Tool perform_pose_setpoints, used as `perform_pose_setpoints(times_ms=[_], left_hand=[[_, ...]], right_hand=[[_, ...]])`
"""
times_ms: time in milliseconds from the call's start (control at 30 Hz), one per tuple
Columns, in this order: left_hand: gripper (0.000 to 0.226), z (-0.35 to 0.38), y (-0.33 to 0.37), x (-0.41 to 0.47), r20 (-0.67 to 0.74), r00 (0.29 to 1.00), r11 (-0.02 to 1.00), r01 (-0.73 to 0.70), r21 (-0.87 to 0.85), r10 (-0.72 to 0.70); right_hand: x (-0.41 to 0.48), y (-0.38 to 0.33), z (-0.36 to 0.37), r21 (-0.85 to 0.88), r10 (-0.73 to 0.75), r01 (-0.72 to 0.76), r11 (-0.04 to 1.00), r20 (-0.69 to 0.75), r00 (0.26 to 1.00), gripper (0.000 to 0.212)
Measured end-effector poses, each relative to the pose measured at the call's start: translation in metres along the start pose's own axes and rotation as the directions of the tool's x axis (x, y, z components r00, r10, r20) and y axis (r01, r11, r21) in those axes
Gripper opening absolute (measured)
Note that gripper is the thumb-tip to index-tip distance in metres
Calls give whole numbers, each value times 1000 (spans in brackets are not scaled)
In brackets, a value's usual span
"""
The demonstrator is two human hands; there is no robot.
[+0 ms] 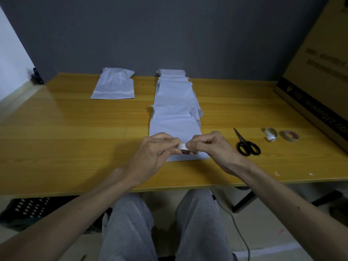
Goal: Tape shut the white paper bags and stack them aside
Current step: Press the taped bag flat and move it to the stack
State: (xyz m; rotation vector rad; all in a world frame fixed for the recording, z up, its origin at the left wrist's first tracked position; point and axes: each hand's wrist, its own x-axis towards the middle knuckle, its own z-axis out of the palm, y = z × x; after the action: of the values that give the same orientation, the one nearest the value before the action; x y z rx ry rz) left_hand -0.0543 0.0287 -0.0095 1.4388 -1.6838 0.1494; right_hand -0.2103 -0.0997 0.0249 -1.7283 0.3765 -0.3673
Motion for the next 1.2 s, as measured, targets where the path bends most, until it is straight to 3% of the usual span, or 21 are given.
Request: perform_pose_setpoints(times_ms=[267, 467, 700, 867, 1000, 1067, 1133, 1200], left_hand=[[13, -3, 2, 0, 6, 1000, 999, 20, -29, -20], [8, -4, 1, 1, 21, 1000, 1000, -4, 6, 4], [14, -1, -2, -6, -6, 1000, 999, 2, -51, -2], [16, -5, -1, -3, -72, 993, 994, 91, -59, -95], [36, -3, 1, -1, -20, 926, 904, 364, -226, -378], [32, -1, 4, 0, 22, 889, 845, 442, -302, -458], [18, 2, 7, 3, -12, 907, 888, 409, -213, -420], [20, 6, 7, 4, -13, 926, 924, 376, -71, -378]], right_hand=[[0, 2, -4, 48, 15, -18, 999, 58, 998, 30], [1, 2, -1, 29, 21, -22, 999, 34, 999, 18], [4, 1, 5, -14, 3, -2, 1000, 12, 1000, 20], [0, 1, -1, -15, 18, -17, 1000, 56, 998, 18], [2, 4, -2, -99, 8, -8, 995, -2, 1000, 19], [4, 4, -2, -132, -19, 15, 991, -25, 1000, 19], [6, 4, -2, -188, -65, 60, 980, -20, 998, 20], [7, 4, 0, -265, -119, 112, 958, -8, 993, 22]])
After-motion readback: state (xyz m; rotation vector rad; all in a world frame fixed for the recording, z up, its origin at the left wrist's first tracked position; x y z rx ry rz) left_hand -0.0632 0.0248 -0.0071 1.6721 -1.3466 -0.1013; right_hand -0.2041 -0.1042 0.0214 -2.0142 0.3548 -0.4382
